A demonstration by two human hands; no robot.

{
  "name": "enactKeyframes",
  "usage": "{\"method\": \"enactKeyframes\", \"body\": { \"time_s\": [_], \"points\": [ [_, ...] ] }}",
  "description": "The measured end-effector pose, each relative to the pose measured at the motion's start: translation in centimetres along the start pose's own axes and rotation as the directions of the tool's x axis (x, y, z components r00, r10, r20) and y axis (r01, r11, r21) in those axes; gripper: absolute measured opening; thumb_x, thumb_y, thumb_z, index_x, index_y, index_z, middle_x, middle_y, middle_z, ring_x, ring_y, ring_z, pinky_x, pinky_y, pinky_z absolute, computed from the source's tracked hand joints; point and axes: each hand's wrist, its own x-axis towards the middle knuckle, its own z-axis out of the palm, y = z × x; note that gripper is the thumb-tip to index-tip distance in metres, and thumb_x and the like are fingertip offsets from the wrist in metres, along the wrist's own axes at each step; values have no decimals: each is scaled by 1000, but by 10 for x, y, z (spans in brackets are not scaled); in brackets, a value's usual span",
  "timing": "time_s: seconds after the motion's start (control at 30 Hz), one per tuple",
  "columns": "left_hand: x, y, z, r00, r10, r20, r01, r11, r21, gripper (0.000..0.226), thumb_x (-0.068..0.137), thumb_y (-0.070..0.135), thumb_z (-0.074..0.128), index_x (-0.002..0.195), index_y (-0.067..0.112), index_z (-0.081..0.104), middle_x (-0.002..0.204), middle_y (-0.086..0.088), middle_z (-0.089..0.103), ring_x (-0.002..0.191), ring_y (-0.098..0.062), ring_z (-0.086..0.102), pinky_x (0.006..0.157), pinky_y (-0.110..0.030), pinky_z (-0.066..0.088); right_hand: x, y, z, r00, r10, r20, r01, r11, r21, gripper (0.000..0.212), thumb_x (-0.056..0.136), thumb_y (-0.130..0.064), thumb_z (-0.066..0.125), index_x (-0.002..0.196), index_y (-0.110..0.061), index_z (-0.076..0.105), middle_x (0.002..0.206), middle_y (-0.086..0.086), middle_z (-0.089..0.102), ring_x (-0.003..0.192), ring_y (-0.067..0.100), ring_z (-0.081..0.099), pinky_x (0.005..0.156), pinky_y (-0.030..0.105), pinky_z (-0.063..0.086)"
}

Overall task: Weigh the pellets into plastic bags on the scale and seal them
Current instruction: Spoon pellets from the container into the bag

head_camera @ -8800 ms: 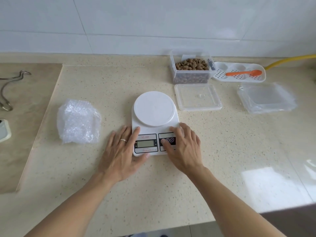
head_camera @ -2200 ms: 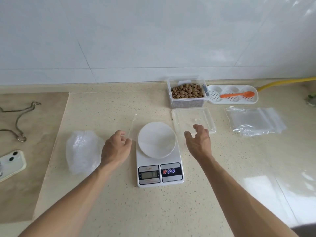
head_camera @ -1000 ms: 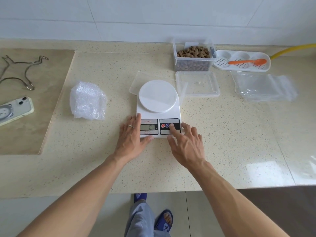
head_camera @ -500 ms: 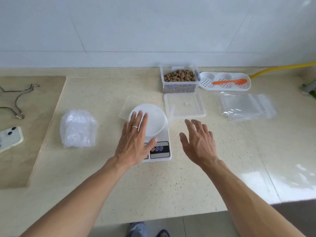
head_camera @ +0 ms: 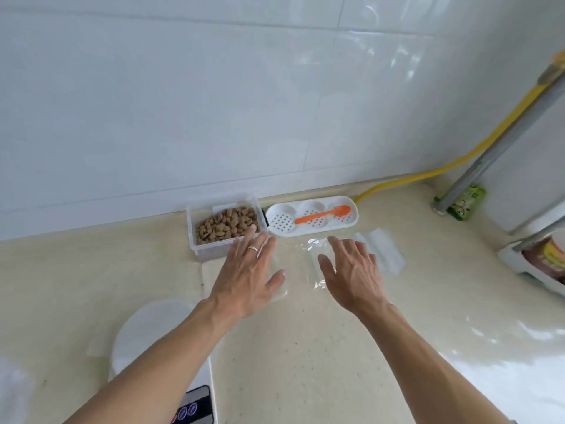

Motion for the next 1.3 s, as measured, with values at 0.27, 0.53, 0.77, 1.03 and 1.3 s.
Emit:
{"method": "enactKeyframes", "body": {
  "time_s": [0.27,0.53,0.77,1.03,1.3],
  "points": [
    [119,32,33,996,-93,2,92,985,144,72,96,58,21,152,12,21,160,-8,17,149,-28,-5,119,-43,-3,129,79,17,976,-193,106,202,976,-81,53,101,-51,36,144,-20,37,146,3,44,135,27,34,105,40,33],
    [159,30,69,970,-222,98,196,954,227,68,99,54,27,152,11,17,161,-9,12,149,-28,-9,121,-44,-4,212,76,70,878,-463,121,476,871,-122,36,100,-38,48,132,-22,51,130,0,55,117,25,43,85,35,32],
    [160,27,72,981,-187,49,174,966,190,65,99,52,30,150,11,26,159,-10,18,149,-28,-5,120,-43,-2,231,73,86,819,-563,109,573,811,-119,16,97,-24,53,103,-24,68,102,-3,59,103,23,46,76,32,23],
    [158,16,33,980,-184,-70,189,980,65,41,102,39,32,137,23,48,156,-7,29,149,-26,3,119,-47,9,208,54,52,705,-684,-188,693,721,-28,11,75,-19,83,82,-22,74,71,-5,57,70,23,53,63,31,33],
    [112,6,-31,957,-289,16,268,862,-429,23,97,30,56,89,16,72,54,8,47,52,-11,47,53,-29,35,146,5,8,706,-631,-322,650,758,-60,14,74,-22,84,85,-20,74,76,-2,62,77,27,57,64,38,46]
  ]
}}
